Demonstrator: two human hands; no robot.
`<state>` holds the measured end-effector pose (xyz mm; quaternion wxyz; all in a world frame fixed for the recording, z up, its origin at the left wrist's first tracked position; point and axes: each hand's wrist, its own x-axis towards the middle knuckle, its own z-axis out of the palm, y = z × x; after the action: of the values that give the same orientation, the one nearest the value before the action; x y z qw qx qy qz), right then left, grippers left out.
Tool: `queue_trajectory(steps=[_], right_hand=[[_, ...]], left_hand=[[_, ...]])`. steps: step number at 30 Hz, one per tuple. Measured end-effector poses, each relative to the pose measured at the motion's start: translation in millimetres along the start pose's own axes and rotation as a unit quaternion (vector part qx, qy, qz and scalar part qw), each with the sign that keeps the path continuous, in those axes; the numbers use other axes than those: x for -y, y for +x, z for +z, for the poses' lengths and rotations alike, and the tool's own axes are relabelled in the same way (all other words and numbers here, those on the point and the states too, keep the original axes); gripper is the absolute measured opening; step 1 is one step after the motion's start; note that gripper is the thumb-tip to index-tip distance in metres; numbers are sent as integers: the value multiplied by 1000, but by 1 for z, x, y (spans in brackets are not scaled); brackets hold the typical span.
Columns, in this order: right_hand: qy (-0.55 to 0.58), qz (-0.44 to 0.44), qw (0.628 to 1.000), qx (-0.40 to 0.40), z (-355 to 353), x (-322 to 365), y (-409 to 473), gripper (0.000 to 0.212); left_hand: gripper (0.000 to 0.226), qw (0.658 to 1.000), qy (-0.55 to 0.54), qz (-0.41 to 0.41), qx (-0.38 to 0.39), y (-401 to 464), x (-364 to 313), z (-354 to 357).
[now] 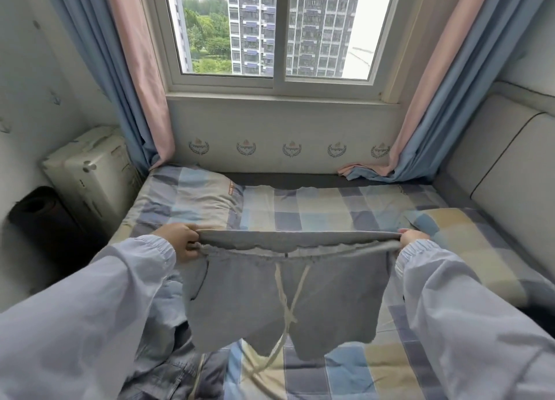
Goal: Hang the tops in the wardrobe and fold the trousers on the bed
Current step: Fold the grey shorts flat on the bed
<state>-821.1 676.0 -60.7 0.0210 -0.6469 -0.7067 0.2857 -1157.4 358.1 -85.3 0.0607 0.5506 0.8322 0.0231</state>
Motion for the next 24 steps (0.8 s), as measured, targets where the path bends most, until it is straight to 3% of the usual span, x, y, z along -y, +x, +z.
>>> queue_trajectory(steps=[2, 6, 8, 10, 14, 17, 21, 22, 24], right_hand=[[-78, -14, 996, 40, -2, -18, -2, 43], [-174, -4, 968, 182, -6, -42, -17, 22], [-148, 19, 959, 243, -17, -45, -12, 25], [-122, 57, 955, 266, -35, -40, -1, 27], [-42, 89, 957, 271, -48, -26, 59, 38], [4, 138, 961, 240, -7, -30, 139, 31], [106, 224, 944, 220, 96, -55, 256, 26], [158, 231, 938, 207, 125, -62, 287, 25], [291, 212, 920, 152, 181, -74, 344, 26]], left_hand=[[23, 997, -72, 18, 14, -11, 11, 11], [14, 971, -75, 1, 228, -8, 8, 1], [8, 937, -108, -29, 332, 8, 4, -14], [9, 906, -170, -69, 380, 30, -1, -30], [9, 867, -284, -132, 388, 89, -19, -20], [15, 855, -292, -194, 381, 144, -27, 42], [17, 900, -207, -255, 286, 223, -37, 180], [14, 907, -190, -268, 262, 244, -38, 216], [29, 916, -181, -297, 201, 284, -33, 292]])
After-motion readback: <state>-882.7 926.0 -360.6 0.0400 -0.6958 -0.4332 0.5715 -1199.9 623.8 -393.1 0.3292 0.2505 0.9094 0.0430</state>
